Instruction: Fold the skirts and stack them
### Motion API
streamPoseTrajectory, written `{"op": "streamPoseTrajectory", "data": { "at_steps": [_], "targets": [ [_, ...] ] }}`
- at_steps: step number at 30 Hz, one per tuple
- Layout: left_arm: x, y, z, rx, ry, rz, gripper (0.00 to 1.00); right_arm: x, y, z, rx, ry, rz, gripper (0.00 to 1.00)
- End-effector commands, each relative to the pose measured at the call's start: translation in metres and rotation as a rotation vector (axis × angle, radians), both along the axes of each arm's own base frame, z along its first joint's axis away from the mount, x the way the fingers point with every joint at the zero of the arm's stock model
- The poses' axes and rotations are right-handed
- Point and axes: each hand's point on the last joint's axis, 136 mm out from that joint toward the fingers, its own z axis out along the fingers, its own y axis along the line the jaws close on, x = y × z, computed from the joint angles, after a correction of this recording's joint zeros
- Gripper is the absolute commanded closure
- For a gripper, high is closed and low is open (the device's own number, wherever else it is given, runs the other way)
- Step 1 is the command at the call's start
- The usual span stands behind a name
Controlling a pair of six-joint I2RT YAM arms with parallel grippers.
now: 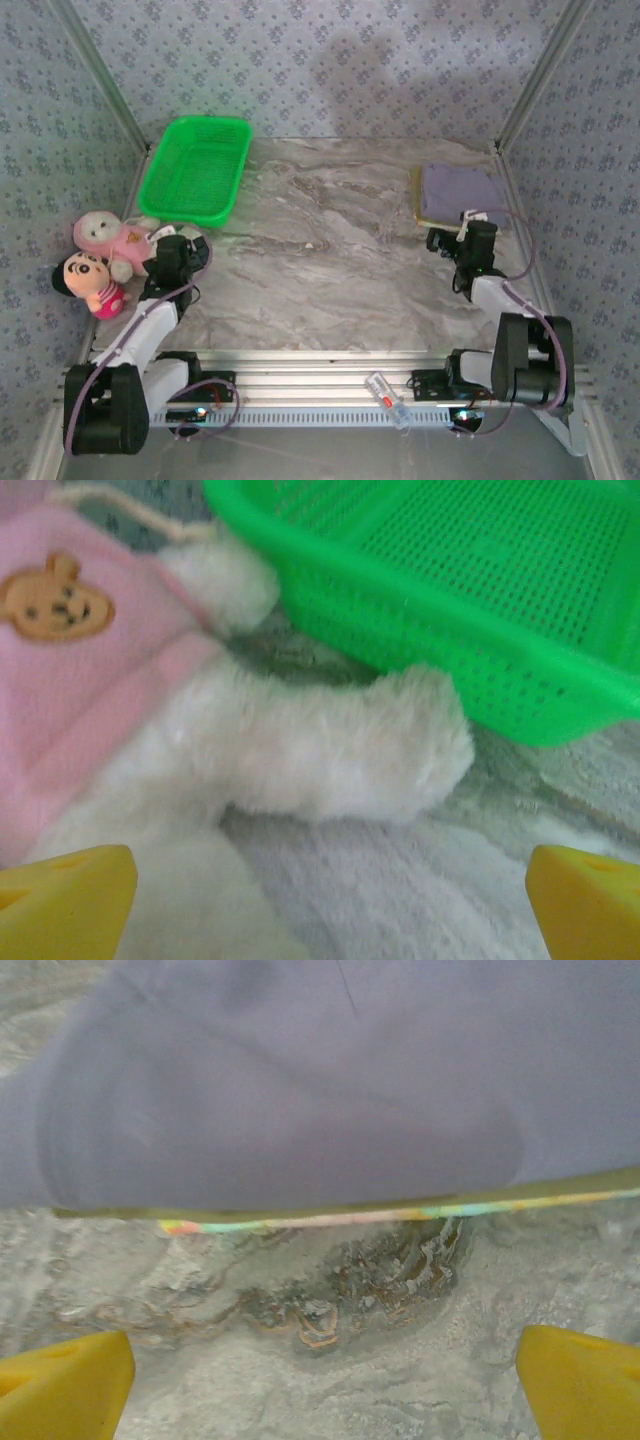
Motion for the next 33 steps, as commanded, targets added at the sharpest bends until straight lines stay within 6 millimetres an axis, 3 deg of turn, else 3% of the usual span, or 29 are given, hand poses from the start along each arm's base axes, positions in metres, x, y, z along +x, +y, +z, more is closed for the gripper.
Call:
{"op": "streamPoseTrajectory", "data": {
  "at_steps": [1,7,11,15,22,33],
  "targets": [
    [0.028,-0.001,0.023,0.086,-0.093,-0.051,0.00,0.021,-0.004,0.007,-0.025,-0.098,-0.017,0.00],
    [0.067,-0.015,0.000,0.114,-0.045,-0.164,0.00,0.043,0.015,0.008,-0.132,-0.117,0.122,0.00],
    [0.082,-0.020,-0.008,0.145,-0.039,-0.210,0.00,0.034,0.031,-0.001,-0.148,-0.191,0.209,0.00],
    [0.082,-0.023,-0.011,0.156,-0.075,-0.240,0.00,0.023,0.022,0.000,-0.162,-0.267,0.140,0.00],
    [0.079,-0.020,-0.023,0.158,-0.136,-0.225,0.00,0.032,0.002,-0.003,-0.187,-0.202,0.013,0.00],
    [0.079,-0.017,-0.024,0.143,-0.128,-0.221,0.00,0.031,0.002,-0.002,-0.194,-0.204,0.006,0.00]
  ]
}}
